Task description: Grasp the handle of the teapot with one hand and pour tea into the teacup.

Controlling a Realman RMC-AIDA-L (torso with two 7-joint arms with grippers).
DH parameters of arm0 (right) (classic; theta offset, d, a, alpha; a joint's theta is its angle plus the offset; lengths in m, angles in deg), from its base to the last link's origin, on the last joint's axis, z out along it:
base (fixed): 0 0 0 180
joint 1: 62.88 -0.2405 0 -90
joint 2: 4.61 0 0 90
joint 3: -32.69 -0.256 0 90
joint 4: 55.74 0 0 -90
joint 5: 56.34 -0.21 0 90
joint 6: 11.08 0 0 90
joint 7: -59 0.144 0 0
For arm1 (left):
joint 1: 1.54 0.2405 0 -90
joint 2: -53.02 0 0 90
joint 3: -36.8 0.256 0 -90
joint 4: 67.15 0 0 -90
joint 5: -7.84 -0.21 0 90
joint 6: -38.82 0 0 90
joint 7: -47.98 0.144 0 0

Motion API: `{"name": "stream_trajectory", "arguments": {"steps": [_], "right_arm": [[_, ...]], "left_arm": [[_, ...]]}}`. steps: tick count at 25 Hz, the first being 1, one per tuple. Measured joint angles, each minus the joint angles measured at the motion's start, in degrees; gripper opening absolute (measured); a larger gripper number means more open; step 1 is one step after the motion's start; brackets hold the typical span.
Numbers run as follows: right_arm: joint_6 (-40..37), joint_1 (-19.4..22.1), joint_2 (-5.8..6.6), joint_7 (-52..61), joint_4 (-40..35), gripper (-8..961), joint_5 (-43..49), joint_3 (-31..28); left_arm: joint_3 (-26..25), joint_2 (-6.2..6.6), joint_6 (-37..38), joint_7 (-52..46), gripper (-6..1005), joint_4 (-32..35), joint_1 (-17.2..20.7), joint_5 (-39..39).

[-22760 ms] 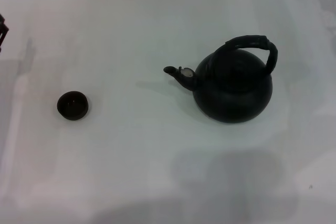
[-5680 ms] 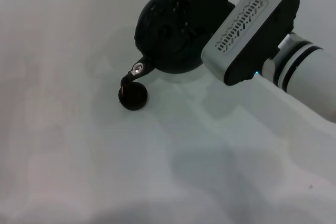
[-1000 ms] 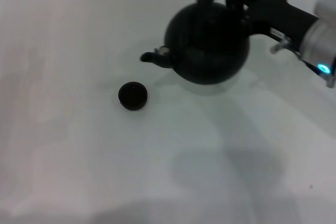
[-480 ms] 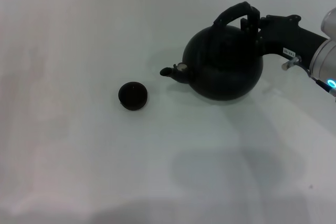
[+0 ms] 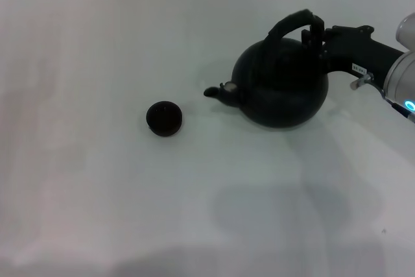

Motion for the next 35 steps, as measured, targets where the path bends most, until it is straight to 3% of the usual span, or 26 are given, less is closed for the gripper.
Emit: {"name": "stream_trajectory", "arguments": {"steps": [11,16,21,25,30,35], "right_arm": [[-1.5,-0.3,0.2,-0.3,0.7,264,0.1,-0.3],[-9.2,-0.1,0.24,-0.6,0.9,329,0.5,-4.5],[-17.3,0.5,0.19,-1.7,2.3,453,0.2,-10.4],[-24.0,0.6,0.15,-1.8,4.5,620,0.0,-15.5],[-36.7,-2.4,0.14,-3.7,15.8,847,-5.9,-27.9],[-50.0,-10.7,0.18,-18.2,39.8,838,-19.1,-41.5]], "left_arm": [[0.2,-0.16,-0.3,0.0,860,0.0,-0.1,-0.1],[0.2,-0.18,-0.4,0.0,859,-0.1,0.0,-0.1],[0.2,-0.18,-0.4,0.0,859,-0.1,0.0,-0.1],[0.2,-0.18,-0.4,0.0,859,-0.1,0.0,-0.1],[0.2,-0.18,-0.3,0.0,859,-0.2,0.0,-0.1],[0.2,-0.17,-0.1,0.0,860,-0.2,-0.4,-0.1]]}}
